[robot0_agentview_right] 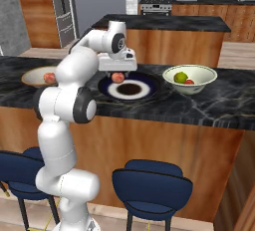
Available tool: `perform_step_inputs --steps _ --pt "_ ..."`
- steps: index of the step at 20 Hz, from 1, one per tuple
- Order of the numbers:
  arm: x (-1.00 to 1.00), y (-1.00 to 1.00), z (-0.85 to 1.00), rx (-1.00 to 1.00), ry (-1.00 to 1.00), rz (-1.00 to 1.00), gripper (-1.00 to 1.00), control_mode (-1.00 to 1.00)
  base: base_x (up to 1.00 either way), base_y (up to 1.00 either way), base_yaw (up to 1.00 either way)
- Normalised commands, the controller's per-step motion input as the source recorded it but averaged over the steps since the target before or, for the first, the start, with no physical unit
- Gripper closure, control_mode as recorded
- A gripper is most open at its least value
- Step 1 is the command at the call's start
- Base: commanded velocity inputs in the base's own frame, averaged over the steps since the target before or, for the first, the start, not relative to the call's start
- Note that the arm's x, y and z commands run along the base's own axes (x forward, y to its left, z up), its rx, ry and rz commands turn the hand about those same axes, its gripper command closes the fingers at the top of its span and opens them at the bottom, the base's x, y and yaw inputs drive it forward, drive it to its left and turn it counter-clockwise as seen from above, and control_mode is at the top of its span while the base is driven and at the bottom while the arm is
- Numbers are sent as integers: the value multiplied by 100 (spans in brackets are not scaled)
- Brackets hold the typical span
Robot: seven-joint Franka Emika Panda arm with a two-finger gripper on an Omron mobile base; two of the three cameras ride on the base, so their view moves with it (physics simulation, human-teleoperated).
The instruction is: Take the fruits from the plate on the dining counter and place two fruits in each bowl.
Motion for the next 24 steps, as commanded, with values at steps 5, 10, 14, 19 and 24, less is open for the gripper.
perform_step_inputs --steps 5,10,14,19,24 --pt "-10 -8 -1 0 0 0 -100 -100 0 0 0" --pt "-4 34 -9 0 0 0 -100 -100 0 0 0" --pt "8 5 -13 0 0 0 -100 -100 0 0 0" --pt "1 -13 -36 0 0 0 -100 -100 0 0 0" --pt "0 -2 -17 0 0 0 -100 -100 0 0 0"
